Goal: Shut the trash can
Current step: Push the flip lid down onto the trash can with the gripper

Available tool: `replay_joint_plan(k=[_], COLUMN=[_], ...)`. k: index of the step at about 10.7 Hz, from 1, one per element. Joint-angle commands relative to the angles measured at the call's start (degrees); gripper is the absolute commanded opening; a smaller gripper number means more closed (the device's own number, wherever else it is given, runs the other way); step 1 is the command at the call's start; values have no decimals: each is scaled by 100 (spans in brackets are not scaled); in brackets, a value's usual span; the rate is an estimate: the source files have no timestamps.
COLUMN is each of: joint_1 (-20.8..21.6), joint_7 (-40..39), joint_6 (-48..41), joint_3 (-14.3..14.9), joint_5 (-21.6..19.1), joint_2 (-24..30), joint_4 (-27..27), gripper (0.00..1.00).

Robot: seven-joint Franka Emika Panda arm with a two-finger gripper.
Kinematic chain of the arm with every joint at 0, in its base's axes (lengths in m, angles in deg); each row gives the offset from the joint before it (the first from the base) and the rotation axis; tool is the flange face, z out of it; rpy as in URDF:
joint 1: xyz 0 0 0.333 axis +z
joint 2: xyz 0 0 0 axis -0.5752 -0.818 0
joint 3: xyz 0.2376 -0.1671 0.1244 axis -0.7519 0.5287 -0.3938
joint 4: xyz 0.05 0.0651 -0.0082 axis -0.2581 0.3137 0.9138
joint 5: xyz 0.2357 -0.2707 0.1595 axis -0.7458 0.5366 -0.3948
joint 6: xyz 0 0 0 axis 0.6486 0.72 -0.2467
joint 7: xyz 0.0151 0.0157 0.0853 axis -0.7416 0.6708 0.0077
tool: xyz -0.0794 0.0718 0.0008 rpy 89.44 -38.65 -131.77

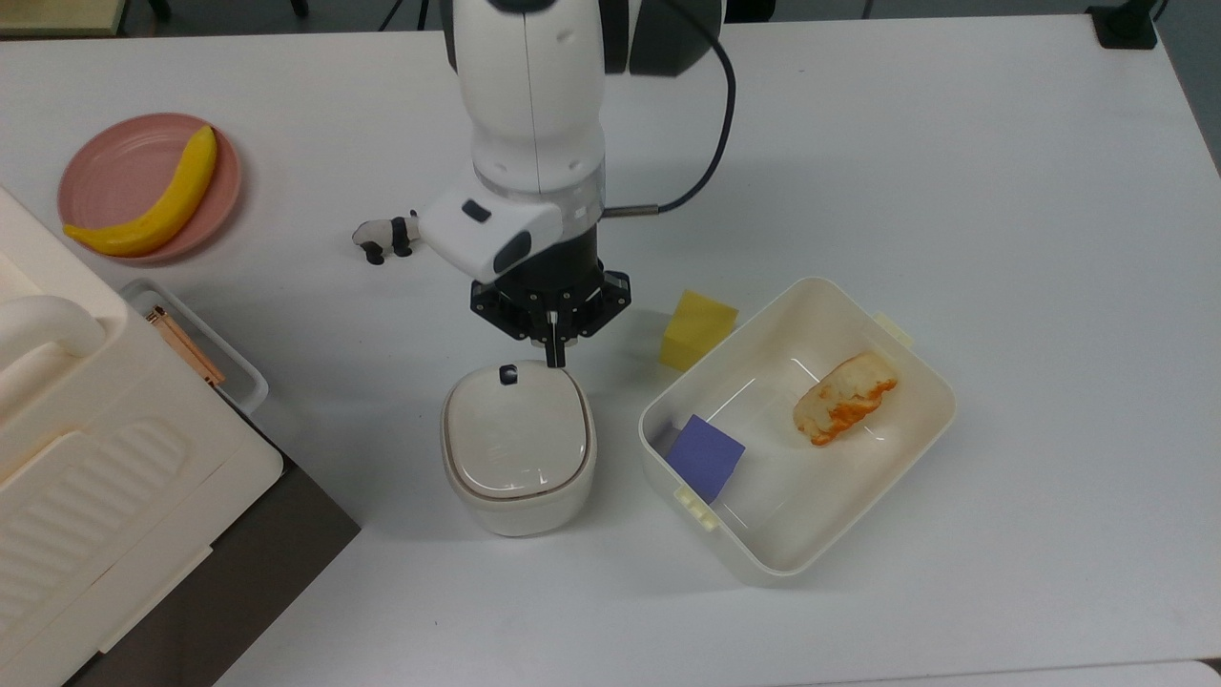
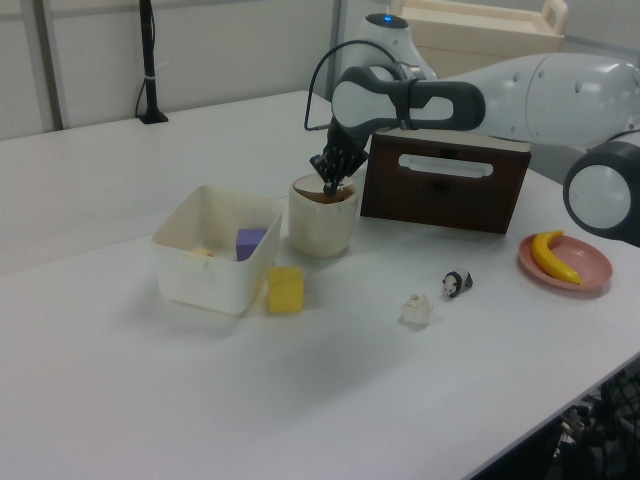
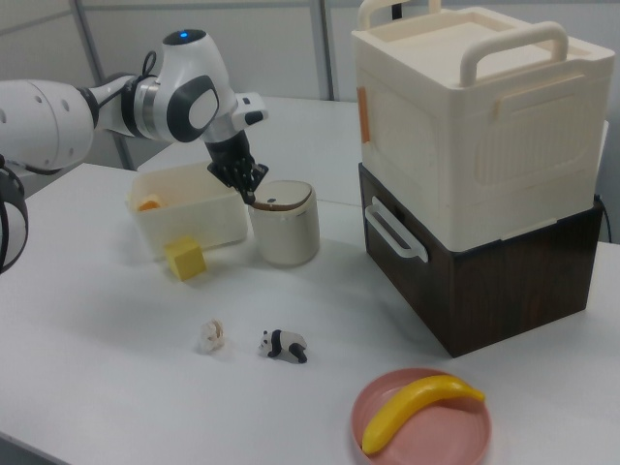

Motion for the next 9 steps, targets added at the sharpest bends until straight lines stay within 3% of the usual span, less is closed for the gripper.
replay_joint_plan(k=[1,6,9], joint_1=[50,15,6], joint_7=[-82,268,690], joint_6=[-44,53,683], joint_3=[52,43,78], joint_5=[11,-34,-25], joint_2=[-18,-70,-70], joint_4=[73,2,-77], gripper=[5,4,4])
